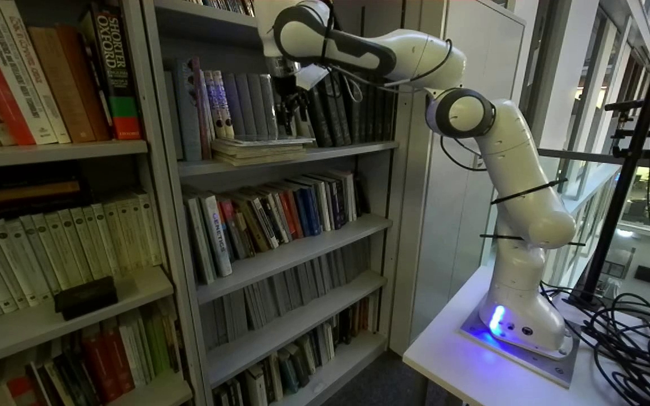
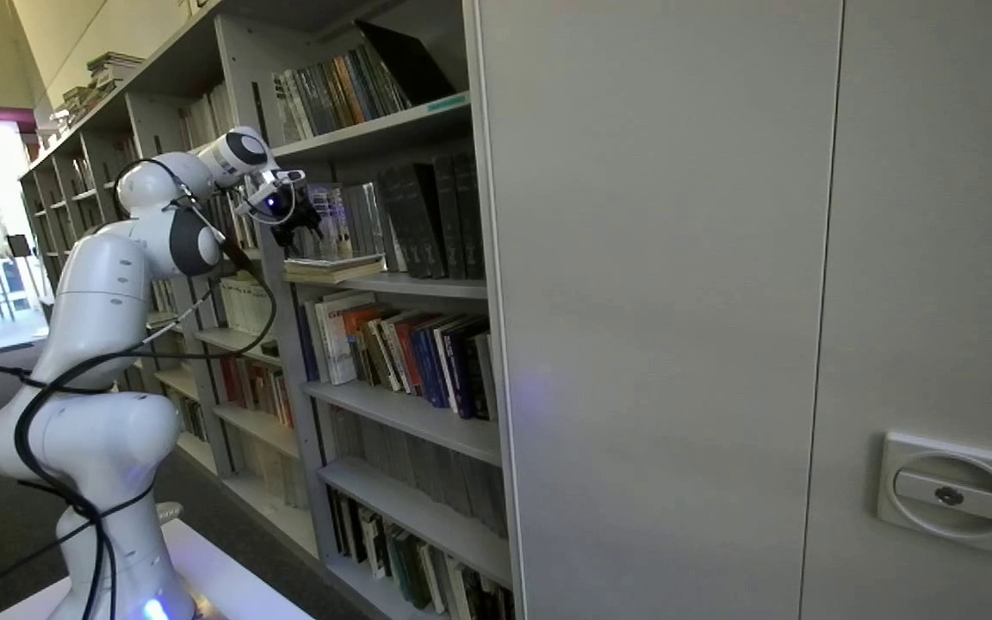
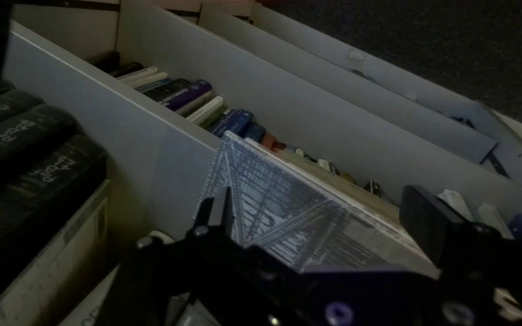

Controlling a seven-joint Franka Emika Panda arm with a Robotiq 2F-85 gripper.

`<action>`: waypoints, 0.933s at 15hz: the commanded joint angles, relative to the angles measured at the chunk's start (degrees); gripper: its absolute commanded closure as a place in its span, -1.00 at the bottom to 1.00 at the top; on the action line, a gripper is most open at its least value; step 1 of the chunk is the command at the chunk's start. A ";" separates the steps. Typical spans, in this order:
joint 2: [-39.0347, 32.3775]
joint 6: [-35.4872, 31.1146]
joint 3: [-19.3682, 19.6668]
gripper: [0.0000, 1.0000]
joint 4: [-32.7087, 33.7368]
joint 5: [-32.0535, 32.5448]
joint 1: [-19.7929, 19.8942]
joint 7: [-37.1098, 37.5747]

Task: Remove the thin books from the shelf and stack them neatly

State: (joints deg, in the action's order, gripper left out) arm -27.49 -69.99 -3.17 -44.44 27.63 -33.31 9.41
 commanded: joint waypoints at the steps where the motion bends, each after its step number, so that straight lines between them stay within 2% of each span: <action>1: -1.31 1.76 2.39 -1.00 -0.26 1.57 1.88 0.50; 2: -1.73 1.96 2.64 -0.61 0.28 0.52 2.56 0.24; 3: -1.84 2.35 2.68 -0.45 0.51 -0.38 3.14 -0.05; 6: 0.05 4.90 0.56 0.02 1.44 -8.54 5.03 -1.04; 9: 1.73 5.09 0.67 0.46 2.07 -12.96 5.57 -0.41; 12: 3.07 6.22 1.61 0.91 2.41 -13.64 5.33 0.56; 14: 3.27 7.76 3.18 1.00 1.77 -9.94 4.50 2.15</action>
State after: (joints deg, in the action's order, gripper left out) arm -25.49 -64.69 -1.25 -41.97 15.93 -28.89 9.80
